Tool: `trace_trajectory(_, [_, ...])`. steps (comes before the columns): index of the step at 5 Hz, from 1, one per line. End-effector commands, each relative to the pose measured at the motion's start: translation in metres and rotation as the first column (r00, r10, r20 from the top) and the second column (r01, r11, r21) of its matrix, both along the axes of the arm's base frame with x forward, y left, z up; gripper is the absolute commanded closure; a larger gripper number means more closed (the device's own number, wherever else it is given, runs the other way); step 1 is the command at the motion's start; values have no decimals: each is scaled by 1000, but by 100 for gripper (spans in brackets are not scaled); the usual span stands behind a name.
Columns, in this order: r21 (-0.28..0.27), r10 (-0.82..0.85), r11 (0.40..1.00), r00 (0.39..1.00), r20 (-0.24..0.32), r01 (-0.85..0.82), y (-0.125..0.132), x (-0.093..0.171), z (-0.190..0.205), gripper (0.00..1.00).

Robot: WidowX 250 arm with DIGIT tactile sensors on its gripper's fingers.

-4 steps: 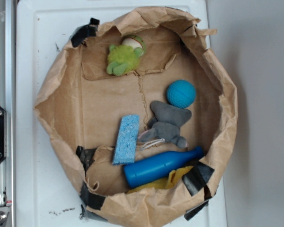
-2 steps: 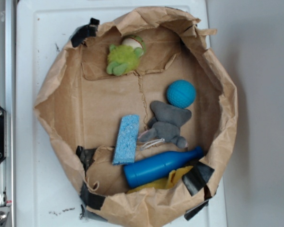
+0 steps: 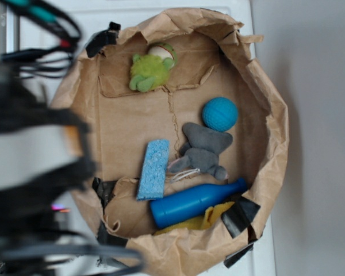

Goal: Grab the green animal.

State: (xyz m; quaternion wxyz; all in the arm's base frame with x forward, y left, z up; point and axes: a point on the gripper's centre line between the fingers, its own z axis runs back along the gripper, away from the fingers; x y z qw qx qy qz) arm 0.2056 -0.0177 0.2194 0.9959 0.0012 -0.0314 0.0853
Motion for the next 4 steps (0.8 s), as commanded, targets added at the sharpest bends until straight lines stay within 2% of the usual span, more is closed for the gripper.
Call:
trace_trajectory(1, [7,308,951,946,104,-311,54,51,-19,0])
trace_trajectory(2, [-5,367,930,928,60,-368,83,59,-47,0])
trace_trajectory(4, [-5,367,930,928,60,-368,83,59,-47,0])
